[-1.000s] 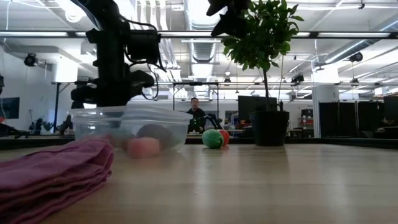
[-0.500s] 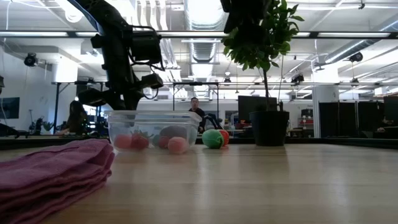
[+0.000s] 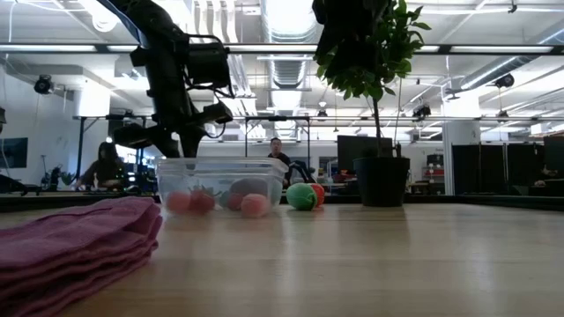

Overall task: Pick and placing Produce into tupperware
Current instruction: Move the transparent container to the center of the table, then put the red tomato into the transparent container

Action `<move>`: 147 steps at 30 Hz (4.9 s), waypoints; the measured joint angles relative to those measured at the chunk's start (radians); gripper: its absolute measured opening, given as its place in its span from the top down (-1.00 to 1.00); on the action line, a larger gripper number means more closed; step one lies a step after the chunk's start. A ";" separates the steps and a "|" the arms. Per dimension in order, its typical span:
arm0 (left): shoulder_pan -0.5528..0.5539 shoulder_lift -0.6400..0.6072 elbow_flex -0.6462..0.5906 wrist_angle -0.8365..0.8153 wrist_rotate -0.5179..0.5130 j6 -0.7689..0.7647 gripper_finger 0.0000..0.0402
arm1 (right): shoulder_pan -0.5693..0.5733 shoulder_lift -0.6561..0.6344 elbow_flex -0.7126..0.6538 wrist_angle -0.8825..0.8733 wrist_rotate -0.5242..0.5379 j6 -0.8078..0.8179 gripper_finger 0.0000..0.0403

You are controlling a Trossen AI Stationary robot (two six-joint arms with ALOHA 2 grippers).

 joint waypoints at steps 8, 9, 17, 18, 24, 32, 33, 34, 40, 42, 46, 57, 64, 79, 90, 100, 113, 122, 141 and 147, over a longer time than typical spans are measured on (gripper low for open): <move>-0.007 -0.007 0.008 -0.016 -0.025 0.024 0.26 | 0.000 0.000 0.000 0.000 0.018 -0.005 -0.15; -0.010 -0.014 0.015 -0.020 -0.025 0.036 0.21 | 0.000 0.000 0.000 -0.001 0.019 0.001 -0.15; -0.108 -0.198 0.071 -0.046 -0.002 0.257 0.00 | -0.002 0.005 -0.016 -0.003 0.129 0.061 -0.15; -0.127 -0.230 0.081 -0.038 -0.002 0.290 0.00 | -0.003 0.012 -0.022 -0.003 0.156 0.069 -0.15; -0.219 -0.406 0.088 0.071 -0.008 0.384 0.00 | -0.022 0.099 -0.060 -0.009 0.162 0.134 -0.15; -0.241 -0.540 0.083 0.138 -0.046 0.386 0.00 | -0.044 0.251 -0.030 -0.003 0.212 0.232 -0.15; -0.241 -0.548 0.082 0.139 -0.048 0.387 0.00 | -0.053 0.268 -0.019 -0.003 0.210 0.264 -0.15; -0.241 -0.554 0.079 0.138 -0.048 0.387 0.00 | -0.062 0.287 -0.006 -0.001 0.205 0.286 -0.15; -0.242 -0.559 0.067 0.137 -0.048 0.388 0.00 | -0.093 0.370 0.073 -0.009 0.191 0.295 -0.15; -0.243 -0.553 0.067 0.137 -0.047 0.396 0.00 | -0.099 0.401 0.108 -0.008 0.196 0.295 -0.15; -0.243 -0.535 0.062 0.137 -0.031 0.396 0.00 | -0.110 0.454 0.203 -0.036 0.210 0.285 -0.15; -0.263 -0.518 0.055 0.137 -0.017 0.422 0.00 | -0.124 0.641 0.564 -0.447 0.336 -0.332 -0.15; -0.263 -0.517 0.055 0.137 -0.017 0.441 0.00 | -0.161 0.791 0.757 -0.636 0.459 -0.417 -0.15; -0.261 -0.505 0.055 0.136 -0.126 0.335 0.00 | -0.356 0.838 0.838 -0.647 0.146 0.050 -0.15; -0.261 -0.507 0.054 0.128 -0.126 0.393 0.00 | -0.324 0.838 0.838 -0.575 0.137 0.064 -0.15; -0.261 -0.509 0.054 0.127 -0.124 0.393 0.00 | -0.129 0.837 0.837 -0.600 0.359 -0.470 -0.14; -0.262 -0.516 0.054 -0.020 -0.236 0.389 0.00 | -0.035 0.827 0.844 -0.617 0.642 0.236 -0.14; -0.262 -0.517 0.054 -0.142 -0.374 0.396 0.00 | -0.046 0.827 0.839 -0.611 0.638 0.776 -0.14; -0.260 -0.521 0.054 -0.112 -0.637 0.753 0.00 | 0.011 0.816 0.822 -0.694 0.664 1.397 -0.15; -0.260 -0.527 0.054 -0.130 -0.656 0.828 0.00 | -0.008 0.816 0.742 -0.641 0.625 1.530 -0.15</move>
